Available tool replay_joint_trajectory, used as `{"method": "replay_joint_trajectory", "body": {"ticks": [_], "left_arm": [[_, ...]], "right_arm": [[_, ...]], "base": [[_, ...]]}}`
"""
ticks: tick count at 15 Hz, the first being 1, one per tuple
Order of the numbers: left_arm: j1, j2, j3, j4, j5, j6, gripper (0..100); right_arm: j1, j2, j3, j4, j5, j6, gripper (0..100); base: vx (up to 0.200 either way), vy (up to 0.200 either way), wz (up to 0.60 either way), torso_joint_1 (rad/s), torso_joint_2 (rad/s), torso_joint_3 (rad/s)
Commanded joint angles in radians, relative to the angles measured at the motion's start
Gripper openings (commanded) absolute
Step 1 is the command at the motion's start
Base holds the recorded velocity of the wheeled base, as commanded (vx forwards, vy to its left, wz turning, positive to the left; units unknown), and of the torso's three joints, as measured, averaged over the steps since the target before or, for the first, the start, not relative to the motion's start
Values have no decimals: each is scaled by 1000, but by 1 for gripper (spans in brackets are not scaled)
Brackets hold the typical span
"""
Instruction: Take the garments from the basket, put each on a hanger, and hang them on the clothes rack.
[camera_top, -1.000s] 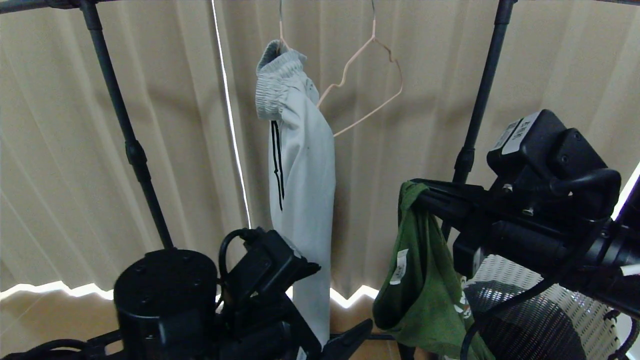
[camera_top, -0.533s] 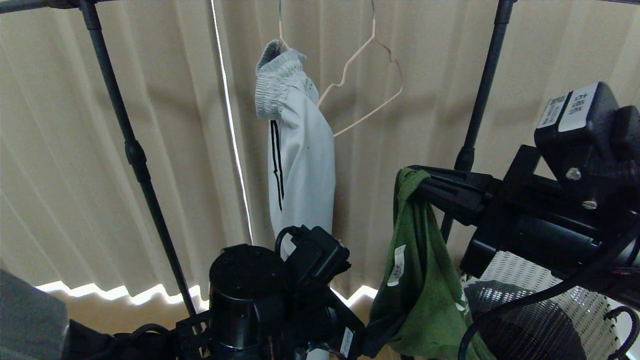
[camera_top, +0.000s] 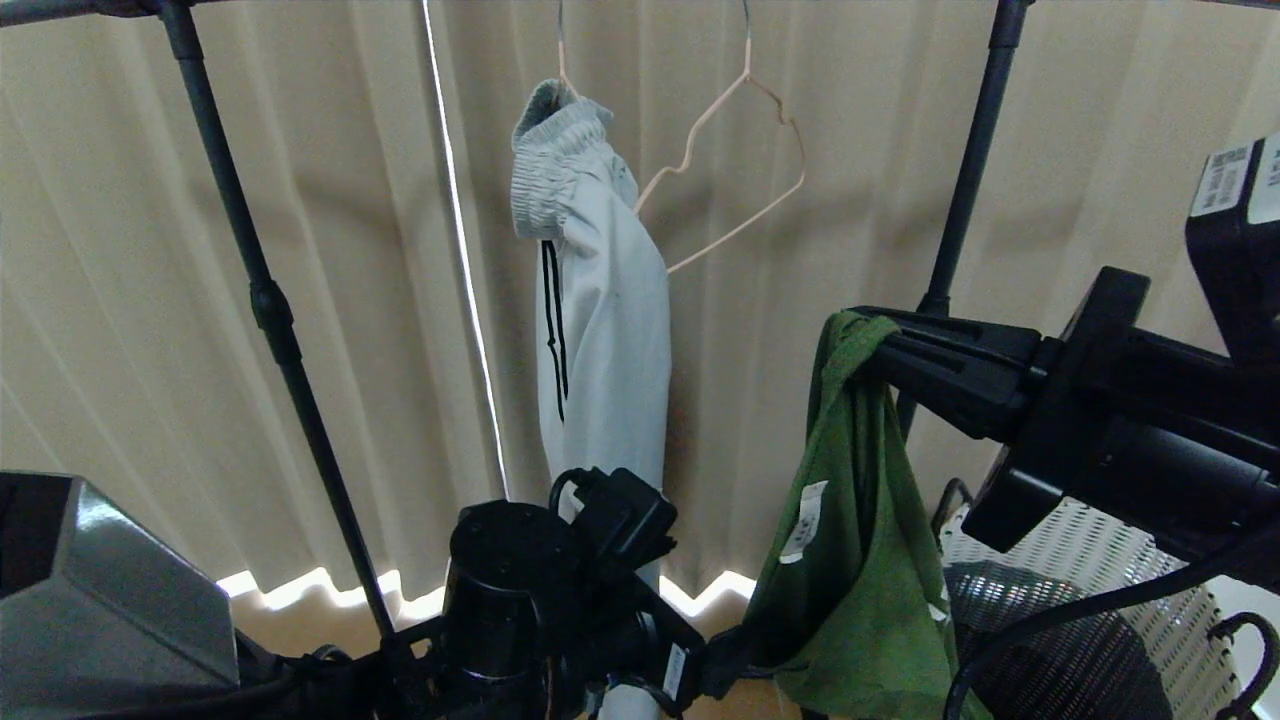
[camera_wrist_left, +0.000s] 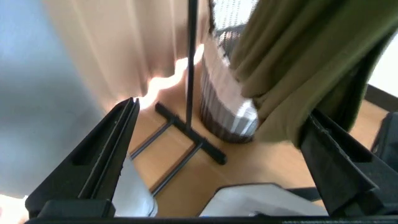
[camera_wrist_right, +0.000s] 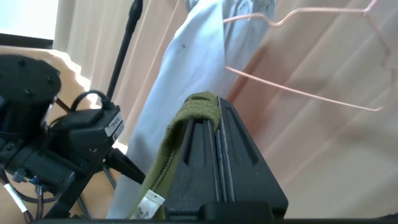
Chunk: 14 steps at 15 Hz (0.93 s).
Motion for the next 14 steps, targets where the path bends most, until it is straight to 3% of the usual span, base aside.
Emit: {"method": "replay_joint_trajectory", "body": {"ticks": [1,8,11,12,14], "left_arm": [[1,0,4,-1,-2,2,100],[-33,72,-40,-101,-7,-11,100],[-26,111,-7,-158,-4,-7,100],[-25,108,13,-159,-4,-2,0],[-11,104,52,-184,-1,24,0]], "right_arm": [[2,-6,6,-1,0,-1,0],[14,-4,4,-3,31,33,0],[14,-6,-3,-4,35,35,0],[14,-8,-3,-4,35,38,0],[14,-8,-6,-4,35,41,0]], "base": [[0,0,0,0,0,0],[0,0,0,0,0,0],[0,0,0,0,0,0],[0,0,0,0,0,0],[0,0,0,0,0,0]]}}
